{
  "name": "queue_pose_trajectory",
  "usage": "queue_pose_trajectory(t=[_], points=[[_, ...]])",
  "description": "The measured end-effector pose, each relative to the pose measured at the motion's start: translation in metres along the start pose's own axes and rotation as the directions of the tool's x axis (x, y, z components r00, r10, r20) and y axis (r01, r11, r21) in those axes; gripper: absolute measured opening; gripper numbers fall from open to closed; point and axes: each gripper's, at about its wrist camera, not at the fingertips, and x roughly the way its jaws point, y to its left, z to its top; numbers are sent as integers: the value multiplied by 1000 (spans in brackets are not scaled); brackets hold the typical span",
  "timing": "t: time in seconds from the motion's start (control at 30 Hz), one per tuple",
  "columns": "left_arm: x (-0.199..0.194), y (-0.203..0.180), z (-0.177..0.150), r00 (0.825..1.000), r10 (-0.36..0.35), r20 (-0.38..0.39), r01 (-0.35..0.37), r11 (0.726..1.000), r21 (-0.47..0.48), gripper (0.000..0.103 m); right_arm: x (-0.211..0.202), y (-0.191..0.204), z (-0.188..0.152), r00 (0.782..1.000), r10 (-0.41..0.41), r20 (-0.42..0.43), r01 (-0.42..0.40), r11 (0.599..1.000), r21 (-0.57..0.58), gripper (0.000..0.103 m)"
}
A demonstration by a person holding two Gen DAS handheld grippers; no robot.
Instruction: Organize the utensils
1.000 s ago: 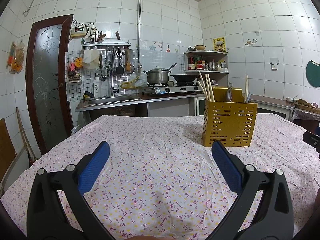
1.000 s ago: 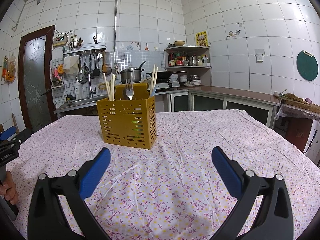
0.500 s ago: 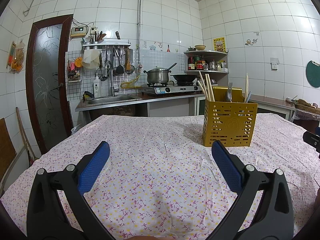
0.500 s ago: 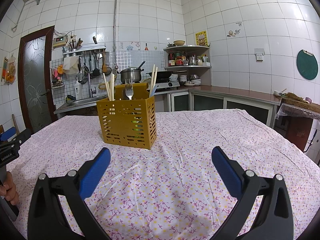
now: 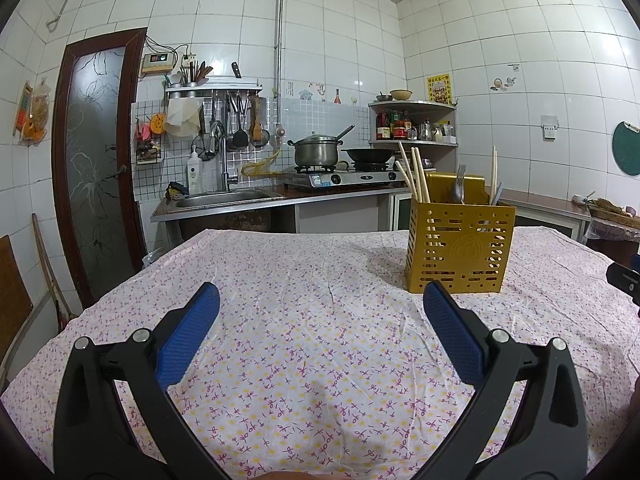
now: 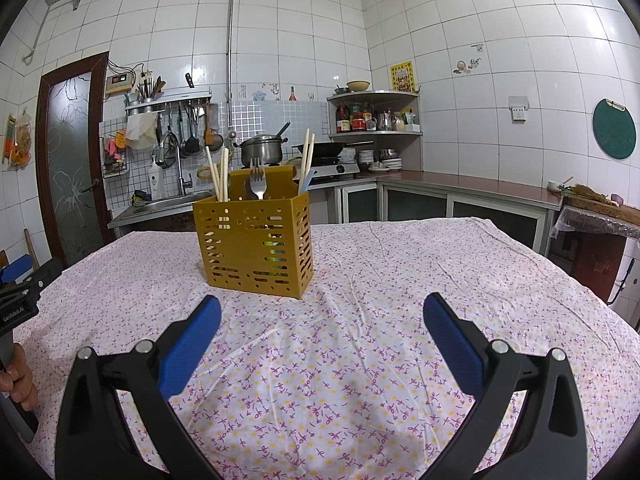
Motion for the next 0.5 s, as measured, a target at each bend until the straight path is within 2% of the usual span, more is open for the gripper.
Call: queue_pose_trajectory(t=[0.5], points=[[1,0,1,1000,1,-3,-1,1000,-1,98,0,0,0,1000,0,0,0,1000,1,99]])
